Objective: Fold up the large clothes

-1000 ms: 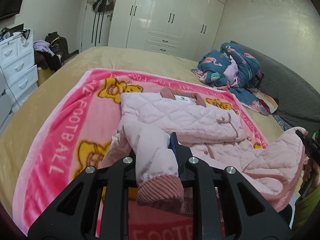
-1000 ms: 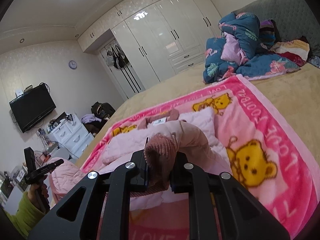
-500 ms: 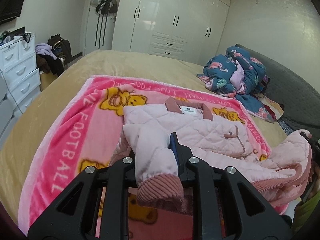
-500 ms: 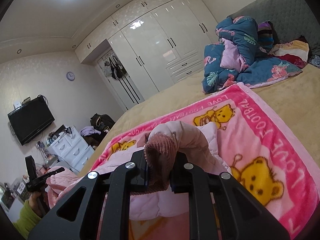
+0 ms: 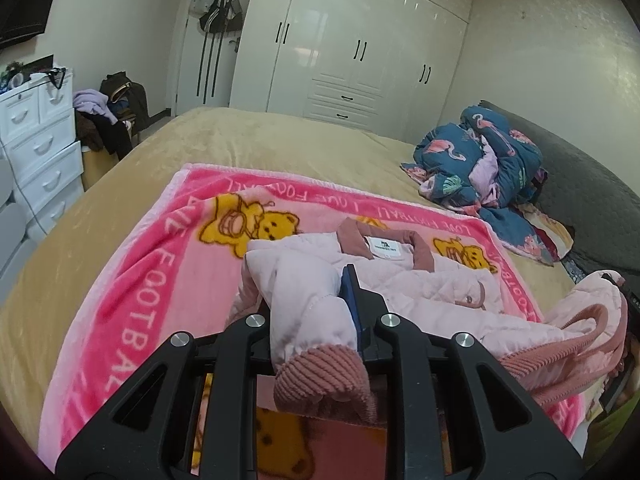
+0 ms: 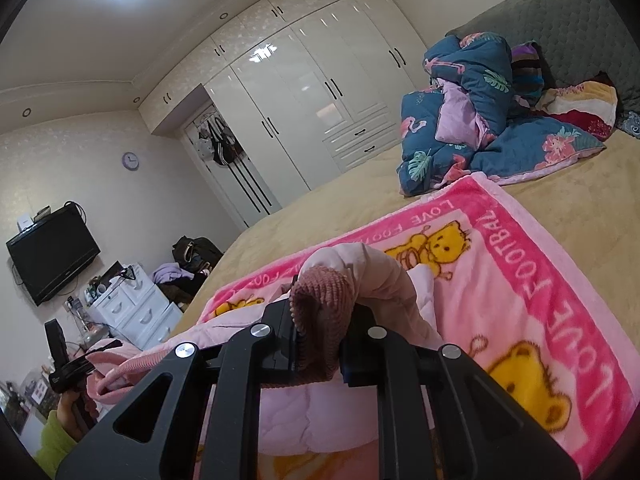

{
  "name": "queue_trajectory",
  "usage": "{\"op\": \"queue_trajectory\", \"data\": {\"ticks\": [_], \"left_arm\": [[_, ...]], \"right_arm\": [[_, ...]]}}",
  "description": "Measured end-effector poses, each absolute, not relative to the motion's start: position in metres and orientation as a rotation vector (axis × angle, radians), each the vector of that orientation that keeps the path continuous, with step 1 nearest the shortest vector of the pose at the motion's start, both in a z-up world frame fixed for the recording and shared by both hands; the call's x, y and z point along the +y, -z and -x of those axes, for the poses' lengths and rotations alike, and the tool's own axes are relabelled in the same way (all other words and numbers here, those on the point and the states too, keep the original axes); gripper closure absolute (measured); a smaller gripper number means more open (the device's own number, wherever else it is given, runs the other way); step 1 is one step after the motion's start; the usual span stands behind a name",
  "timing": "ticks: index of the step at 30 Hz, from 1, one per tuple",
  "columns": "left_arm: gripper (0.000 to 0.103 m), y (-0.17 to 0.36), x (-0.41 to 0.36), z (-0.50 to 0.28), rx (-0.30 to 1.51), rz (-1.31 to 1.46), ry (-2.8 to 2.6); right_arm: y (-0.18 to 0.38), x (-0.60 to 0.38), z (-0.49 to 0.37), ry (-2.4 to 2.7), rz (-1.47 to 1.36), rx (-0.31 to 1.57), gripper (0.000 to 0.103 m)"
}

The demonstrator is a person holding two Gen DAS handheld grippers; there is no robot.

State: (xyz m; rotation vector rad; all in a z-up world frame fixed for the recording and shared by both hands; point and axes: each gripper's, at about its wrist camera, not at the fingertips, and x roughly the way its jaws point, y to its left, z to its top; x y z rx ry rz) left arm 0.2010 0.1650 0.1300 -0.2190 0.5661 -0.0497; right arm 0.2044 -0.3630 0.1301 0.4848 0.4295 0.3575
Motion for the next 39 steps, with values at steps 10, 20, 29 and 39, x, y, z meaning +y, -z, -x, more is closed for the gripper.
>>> {"op": "queue_trajectory", "data": {"ticks": [10, 20, 29, 39], "left_arm": [[0.088, -0.132, 0.17, -0.234, 0.572, 0.216, 0.019], [0.088, -0.122, 0.171, -0.264, 0.59, 0.184, -0.003], [0.088, -0.102, 0.164, -0.296, 0.621, 0.149, -0.025], [0.088, -0.074, 0.166, -0.331, 0.678, 0.141, -0.053]], "right_arm": [[-0.145, -0.354, -0.245, -0.331, -0.446, 0.444, 0.089], [-0.134, -0.348, -0.285, -0.291, -0.414, 0.481, 0.089], [-0.105, -0.353, -0.326, -0.272, -0.447, 0.56, 0.088], [-0.073, -0.36, -0.363, -0.325, -0.556, 0.608, 0.078]]}}
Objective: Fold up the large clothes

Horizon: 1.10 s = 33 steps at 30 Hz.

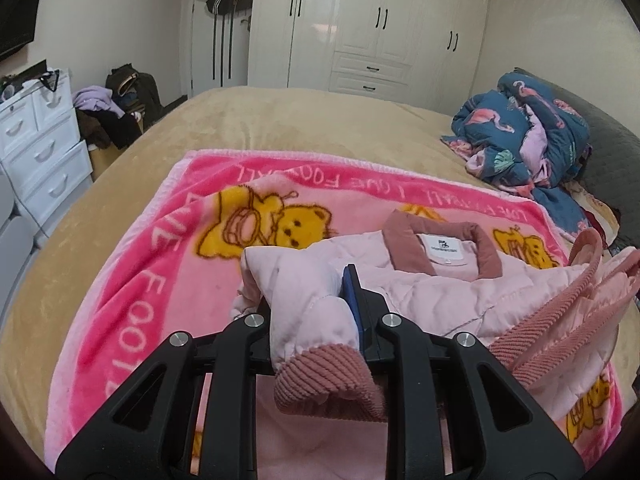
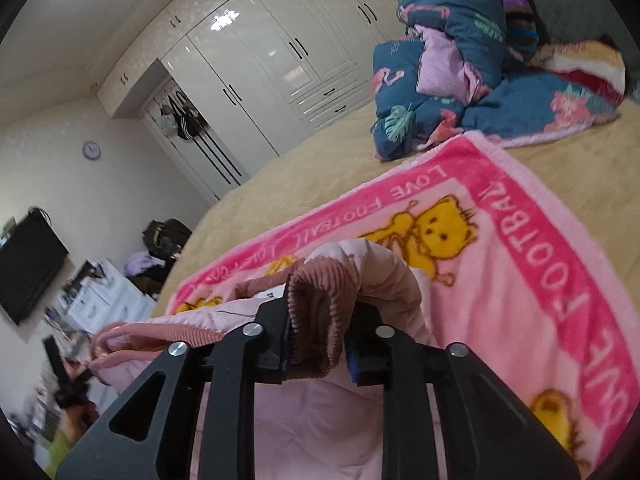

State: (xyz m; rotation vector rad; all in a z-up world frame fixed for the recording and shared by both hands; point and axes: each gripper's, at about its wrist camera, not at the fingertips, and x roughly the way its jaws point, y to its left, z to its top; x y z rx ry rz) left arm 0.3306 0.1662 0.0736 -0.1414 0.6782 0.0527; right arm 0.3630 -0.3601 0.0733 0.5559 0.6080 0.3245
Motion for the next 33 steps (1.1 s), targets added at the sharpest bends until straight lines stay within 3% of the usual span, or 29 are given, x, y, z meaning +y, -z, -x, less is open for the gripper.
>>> {"op": "queue_trajectory", "data": {"ticks": [2, 3, 4, 5, 11, 17, 18, 20, 21, 22, 26, 33], "left_arm": [[0.088, -0.067, 0.167, -0.338, 0.691, 0.144, -0.056], [0.087, -0.065, 0.167, -0.34, 0.697, 0.145, -0.057], [0.087, -0.062, 0.167, -0.344, 0.703, 0.147, -0.057], [0.087, -0.06, 0.166, -0.346, 0.707, 0.148, -0.059], [0.083, -0.049, 0.163, -0.358, 0.727, 0.154, -0.062], [0.079, -0.044, 0.163, -0.365, 0.734, 0.183, -0.08], [0.075, -0.045, 0.163, -0.365, 0.731, 0.191, -0.076], [0.057, -0.049, 0.162, -0.363, 0.717, 0.21, -0.049], [0.031, -0.051, 0.162, -0.362, 0.707, 0.223, -0.028], [0.019, -0.053, 0.16, -0.361, 0.698, 0.23, -0.017], [0.009, -0.069, 0.148, -0.353, 0.647, 0.162, -0.05], [0.009, -0.096, 0.155, -0.322, 0.526, 0.1, -0.1]], "right_arm": [[-0.07, -0.362, -0.366, -0.356, -0.6, 0.598, 0.066], [-0.069, -0.365, -0.365, -0.386, -0.635, 0.582, 0.051], [-0.068, -0.366, -0.363, -0.397, -0.652, 0.564, 0.027], [-0.069, -0.368, -0.358, -0.393, -0.658, 0.536, 0.019], [-0.058, -0.352, -0.346, -0.315, -0.444, 0.562, 0.017], [-0.019, -0.319, -0.352, -0.203, -0.168, 0.706, 0.017], [-0.013, -0.316, -0.354, -0.197, -0.149, 0.725, 0.017], [-0.002, -0.313, -0.358, -0.203, -0.138, 0.751, 0.017], [0.003, -0.312, -0.358, -0.204, -0.142, 0.757, 0.017], [0.005, -0.312, -0.357, -0.207, -0.149, 0.755, 0.017], [0.009, -0.315, -0.356, -0.209, -0.172, 0.748, 0.017], [0.005, -0.32, -0.346, -0.211, -0.207, 0.715, 0.017]]}}
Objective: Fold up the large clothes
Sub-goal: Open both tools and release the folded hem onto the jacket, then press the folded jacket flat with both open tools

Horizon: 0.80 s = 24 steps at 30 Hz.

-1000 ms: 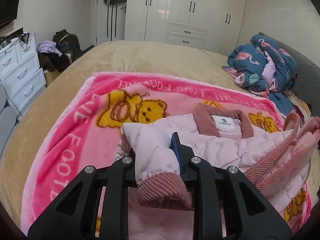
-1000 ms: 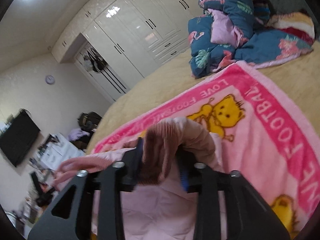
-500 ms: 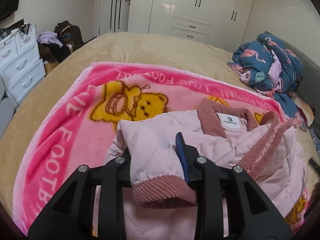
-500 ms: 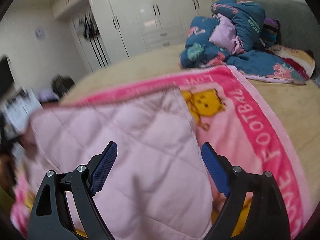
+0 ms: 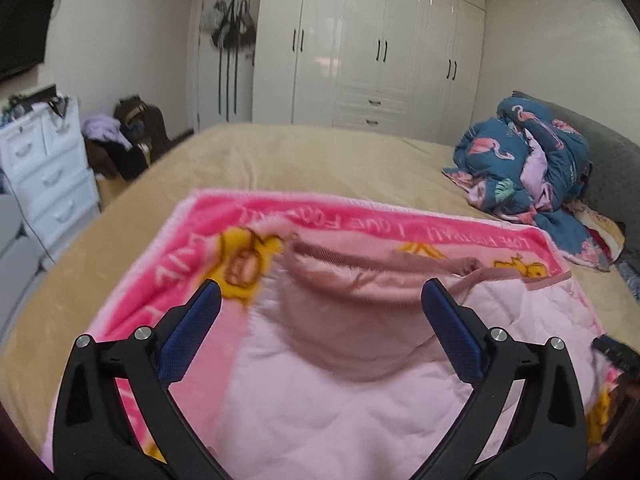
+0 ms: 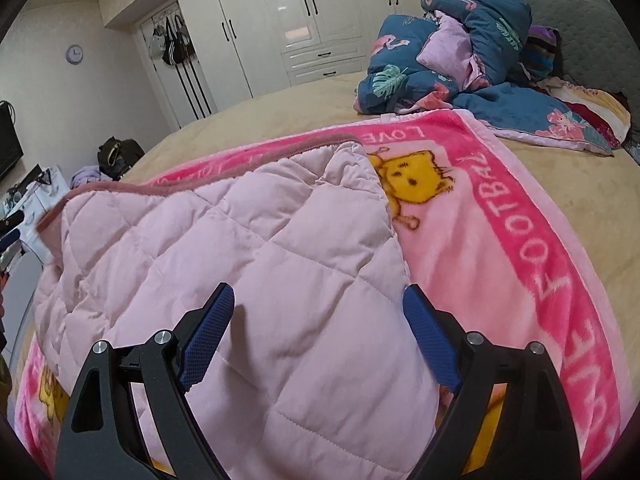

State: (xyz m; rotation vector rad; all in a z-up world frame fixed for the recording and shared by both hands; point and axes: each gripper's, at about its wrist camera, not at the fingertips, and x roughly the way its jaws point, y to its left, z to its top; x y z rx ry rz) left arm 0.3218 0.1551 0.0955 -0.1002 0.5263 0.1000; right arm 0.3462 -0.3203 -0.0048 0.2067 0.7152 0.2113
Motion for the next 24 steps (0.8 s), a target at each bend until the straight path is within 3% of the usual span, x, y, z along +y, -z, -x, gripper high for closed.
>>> {"op": "queue_trajectory", "data": {"ticks": [3, 13, 14, 15, 16, 17, 18, 19, 21, 24], "left_arm": [[0.009, -0.076, 0.175, -0.316, 0.57, 0.072, -0.161], [0.009, 0.012, 0.204, -0.313, 0.797, 0.145, 0.036], [0.009, 0.012, 0.199, -0.312, 0.792, 0.139, 0.049], [0.009, 0.013, 0.195, -0.312, 0.789, 0.129, 0.062], [0.02, 0.012, 0.189, -0.311, 0.778, 0.106, 0.061], [0.034, 0.012, 0.184, -0.311, 0.772, 0.089, 0.058], [0.063, 0.01, 0.18, -0.309, 0.761, 0.069, 0.037], [0.079, 0.01, 0.179, -0.307, 0.746, 0.055, 0.023], [0.089, 0.006, 0.178, -0.304, 0.722, 0.073, 0.043], [0.092, -0.001, 0.175, -0.301, 0.692, 0.042, 0.032]], "right_arm": [[0.003, -0.322, -0.344, -0.209, -0.198, 0.705, 0.012], [0.012, -0.323, -0.357, -0.2, -0.093, 0.743, 0.012], [0.015, -0.323, -0.358, -0.207, -0.086, 0.75, 0.013], [0.018, -0.323, -0.359, -0.226, -0.089, 0.756, 0.022], [0.02, -0.323, -0.359, -0.231, -0.092, 0.757, 0.034], [0.02, -0.323, -0.358, -0.219, -0.086, 0.75, 0.039], [0.021, -0.323, -0.356, -0.215, -0.084, 0.743, 0.05], [0.02, -0.324, -0.354, -0.215, -0.084, 0.738, 0.059], [0.018, -0.321, -0.35, -0.209, -0.058, 0.726, 0.069], [0.007, -0.311, -0.343, -0.209, 0.006, 0.671, 0.084]]}}
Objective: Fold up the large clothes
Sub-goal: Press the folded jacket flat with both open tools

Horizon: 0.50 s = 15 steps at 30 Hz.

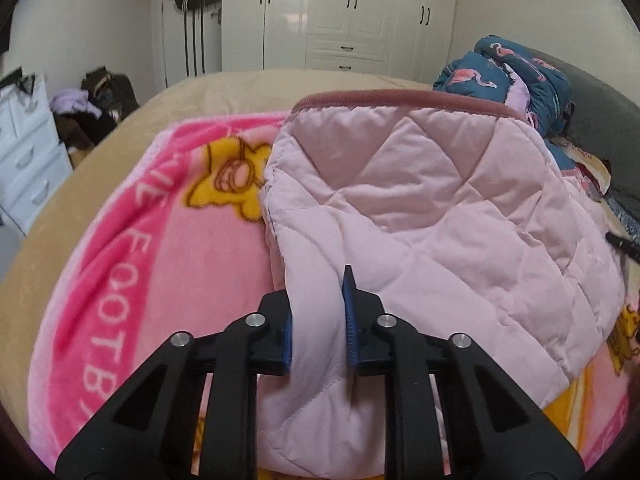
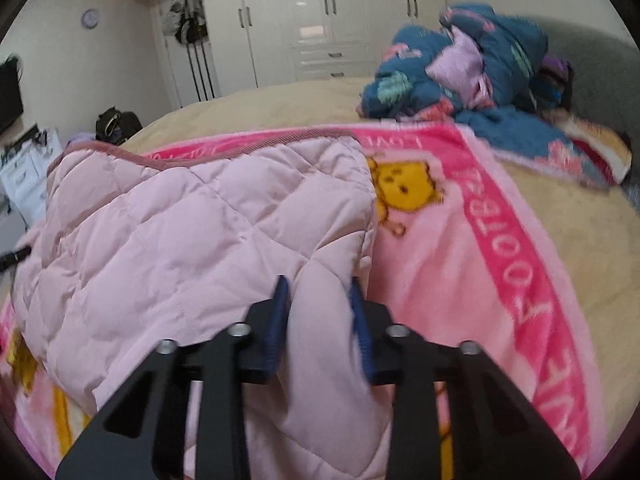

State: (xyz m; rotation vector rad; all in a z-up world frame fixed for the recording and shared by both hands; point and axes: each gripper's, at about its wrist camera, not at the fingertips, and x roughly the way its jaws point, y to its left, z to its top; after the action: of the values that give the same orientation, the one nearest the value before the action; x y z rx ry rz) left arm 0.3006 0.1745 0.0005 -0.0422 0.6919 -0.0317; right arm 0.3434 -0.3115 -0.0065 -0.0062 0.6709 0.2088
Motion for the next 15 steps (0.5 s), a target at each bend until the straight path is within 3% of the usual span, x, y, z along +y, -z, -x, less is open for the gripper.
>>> {"op": "queue_trajectory", "data": {"ticks": [8, 15], "left_arm": [[0.093, -0.041, 0.178, -0.328, 0.611, 0.082, -0.029], [0.093, -0.026, 0.179, -0.379, 0.674, 0.093, -0.086]], "right_arm": [[-0.045, -0.315, -0.372, -0.166, -0.069, 0.554, 0.088], [-0.027, -0.314, -0.426, -0.091, -0.114, 0.634, 0.088]]}}
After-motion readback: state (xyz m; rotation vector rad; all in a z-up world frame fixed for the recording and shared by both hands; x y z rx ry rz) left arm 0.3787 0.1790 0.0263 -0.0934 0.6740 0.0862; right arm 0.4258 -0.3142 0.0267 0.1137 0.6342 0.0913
